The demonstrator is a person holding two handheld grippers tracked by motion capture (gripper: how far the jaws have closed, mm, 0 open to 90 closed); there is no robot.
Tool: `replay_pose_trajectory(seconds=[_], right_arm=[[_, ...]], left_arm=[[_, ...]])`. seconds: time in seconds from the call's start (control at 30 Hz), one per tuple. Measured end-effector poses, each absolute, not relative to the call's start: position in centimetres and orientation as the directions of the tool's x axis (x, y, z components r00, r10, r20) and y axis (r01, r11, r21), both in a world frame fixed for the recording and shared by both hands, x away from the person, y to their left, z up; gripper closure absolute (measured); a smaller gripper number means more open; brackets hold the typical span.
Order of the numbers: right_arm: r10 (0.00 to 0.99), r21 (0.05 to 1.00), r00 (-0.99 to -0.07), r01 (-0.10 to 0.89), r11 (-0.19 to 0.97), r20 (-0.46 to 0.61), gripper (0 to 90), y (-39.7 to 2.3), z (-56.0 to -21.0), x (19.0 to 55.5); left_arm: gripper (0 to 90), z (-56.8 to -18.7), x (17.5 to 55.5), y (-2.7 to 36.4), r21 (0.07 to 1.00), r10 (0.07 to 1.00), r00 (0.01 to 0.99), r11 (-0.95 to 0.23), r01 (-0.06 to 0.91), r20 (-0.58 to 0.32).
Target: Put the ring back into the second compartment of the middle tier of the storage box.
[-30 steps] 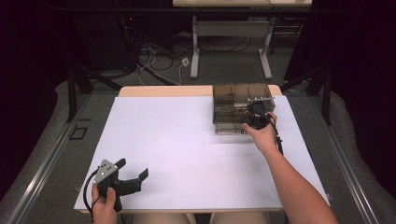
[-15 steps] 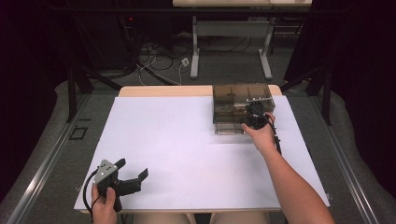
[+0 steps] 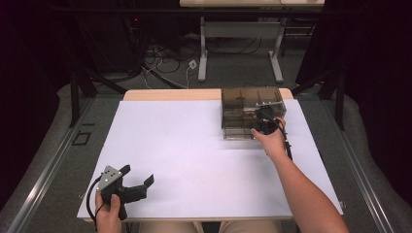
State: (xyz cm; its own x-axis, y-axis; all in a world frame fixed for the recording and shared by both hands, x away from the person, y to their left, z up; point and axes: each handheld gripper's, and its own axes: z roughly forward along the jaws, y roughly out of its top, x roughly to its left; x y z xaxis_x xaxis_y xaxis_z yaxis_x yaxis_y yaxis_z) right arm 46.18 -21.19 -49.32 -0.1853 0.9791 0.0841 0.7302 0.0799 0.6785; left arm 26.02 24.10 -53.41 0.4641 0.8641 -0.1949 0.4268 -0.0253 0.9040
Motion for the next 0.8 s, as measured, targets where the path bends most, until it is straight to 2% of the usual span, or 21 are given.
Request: replay_pose_trajectory(seconds=[0.4,0.8], right_arm=[[0.978,0.675,-0.182,0.734,0.069,0.098,66.6,-21.59,-49.34,46.20],[0.976,0.683,-0.176,0.729,0.043,0.126,57.5,-21.87,-49.02,45.98]], left_arm=[[0.4,-53.46,26.10,24.01,0.900,0.859,0.474,-0.036,0.435,-0.195],[0.4,-53.46,26.19,23.98,0.900,0.857,0.476,-0.036,0.434,-0.196]])
